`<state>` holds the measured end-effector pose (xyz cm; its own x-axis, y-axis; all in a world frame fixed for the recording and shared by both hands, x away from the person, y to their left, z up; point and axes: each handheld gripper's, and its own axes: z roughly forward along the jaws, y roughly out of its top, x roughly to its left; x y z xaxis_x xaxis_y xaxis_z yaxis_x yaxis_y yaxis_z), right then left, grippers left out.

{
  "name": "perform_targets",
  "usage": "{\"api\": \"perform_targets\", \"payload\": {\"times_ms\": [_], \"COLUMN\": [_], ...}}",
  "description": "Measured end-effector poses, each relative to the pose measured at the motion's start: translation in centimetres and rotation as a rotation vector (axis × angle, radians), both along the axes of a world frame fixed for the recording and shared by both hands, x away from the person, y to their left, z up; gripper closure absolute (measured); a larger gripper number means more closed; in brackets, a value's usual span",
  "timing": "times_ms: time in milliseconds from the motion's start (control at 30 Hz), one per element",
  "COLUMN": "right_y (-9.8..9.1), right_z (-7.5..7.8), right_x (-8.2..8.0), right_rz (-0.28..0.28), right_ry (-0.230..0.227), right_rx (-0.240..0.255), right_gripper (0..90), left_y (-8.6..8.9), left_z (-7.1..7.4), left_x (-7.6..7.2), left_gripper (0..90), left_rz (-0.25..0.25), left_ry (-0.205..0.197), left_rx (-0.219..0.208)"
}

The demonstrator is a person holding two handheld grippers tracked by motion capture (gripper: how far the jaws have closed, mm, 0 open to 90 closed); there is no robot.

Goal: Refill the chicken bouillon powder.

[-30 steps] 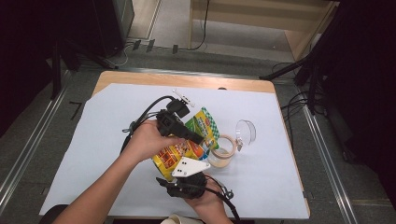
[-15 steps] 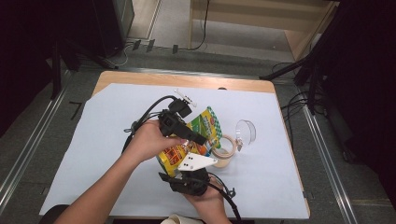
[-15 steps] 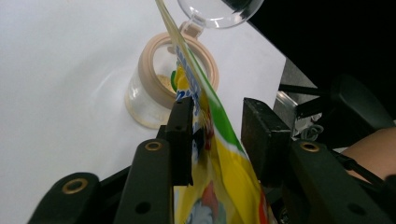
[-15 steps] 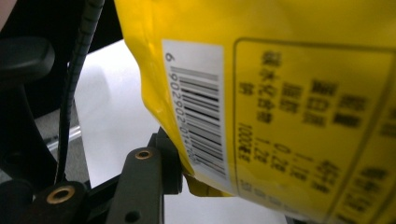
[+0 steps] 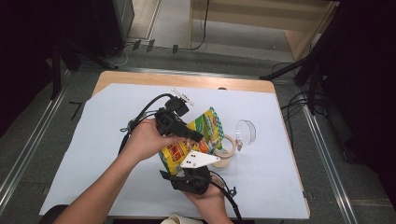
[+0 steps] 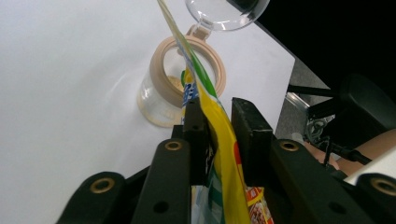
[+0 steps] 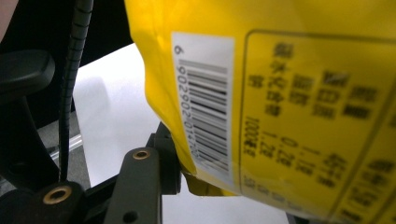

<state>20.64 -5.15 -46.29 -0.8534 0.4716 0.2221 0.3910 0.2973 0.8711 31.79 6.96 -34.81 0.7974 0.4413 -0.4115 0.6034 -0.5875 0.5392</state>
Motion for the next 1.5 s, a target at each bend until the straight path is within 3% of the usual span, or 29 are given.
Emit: {"api": "perform_targets", "payload": {"times_ms": [300,433,533,1067,1267,1500], "right_y": [0.72,0.49,0.38,0.02,0.08,0.43], "right_z": [0.06,0.15,0.2,0.67,0.74,0.92], "right_x": [-0.47,-0.3,-0.2,0.07,0.25,0.3], "right_rz": [0.043,0.045,0.032,0.005,0.001,0.025], "right_ry": [-0.059,-0.056,-0.059,-0.019,-0.014,-0.04], "right_rx": [-0.059,-0.059,-0.067,0.009,0.019,-0.025], "right_gripper": [54.3,62.5,63.6,64.1,63.8,58.7], "left_y": [0.16,0.11,0.04,0.13,-0.2,-0.08], "left_z": [0.05,0.1,0.14,0.53,0.69,0.98], "left_x": [0.06,0.06,0.03,-0.16,-0.05,0.08], "left_gripper": [86.7,86.7,86.5,73.2,81.5,83.5], "left_rz": [-0.007,-0.003,-0.003,0.007,0.007,0.01], "left_ry": [0.005,0.001,-0.005,-0.042,-0.059,-0.061], "left_rx": [0.012,0.01,0.003,-0.031,-0.002,-0.002]}}
